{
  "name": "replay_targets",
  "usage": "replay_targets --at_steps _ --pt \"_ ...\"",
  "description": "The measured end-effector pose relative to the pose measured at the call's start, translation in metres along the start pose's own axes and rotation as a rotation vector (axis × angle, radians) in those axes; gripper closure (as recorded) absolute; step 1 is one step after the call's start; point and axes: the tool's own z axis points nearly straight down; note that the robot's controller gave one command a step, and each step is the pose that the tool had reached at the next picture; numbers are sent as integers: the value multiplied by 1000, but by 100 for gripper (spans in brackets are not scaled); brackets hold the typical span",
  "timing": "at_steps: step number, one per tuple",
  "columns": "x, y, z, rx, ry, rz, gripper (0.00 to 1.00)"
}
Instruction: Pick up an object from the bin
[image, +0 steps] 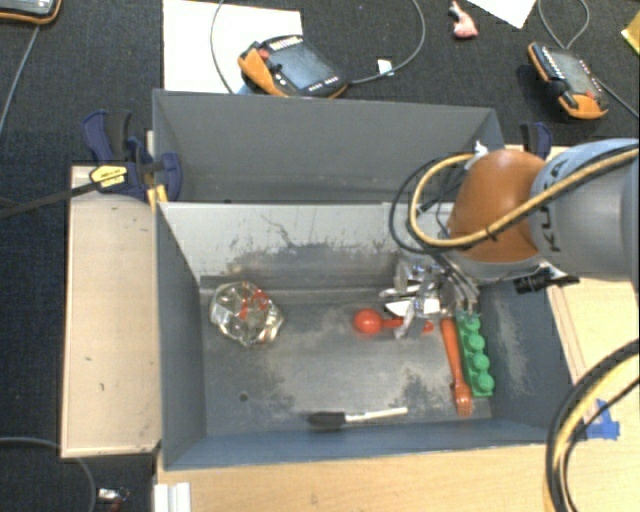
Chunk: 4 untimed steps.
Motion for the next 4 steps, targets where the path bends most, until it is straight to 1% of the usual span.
replay_targets --at_steps 1,2,3,4 --pt "0 0 0 0 0 1 100" --pt "-2 1 -49 -1 1 -1 100" --pt "-3 2 -57 -2 -7 0 100" --pt "-4 2 -60 -2 -9 1 100"
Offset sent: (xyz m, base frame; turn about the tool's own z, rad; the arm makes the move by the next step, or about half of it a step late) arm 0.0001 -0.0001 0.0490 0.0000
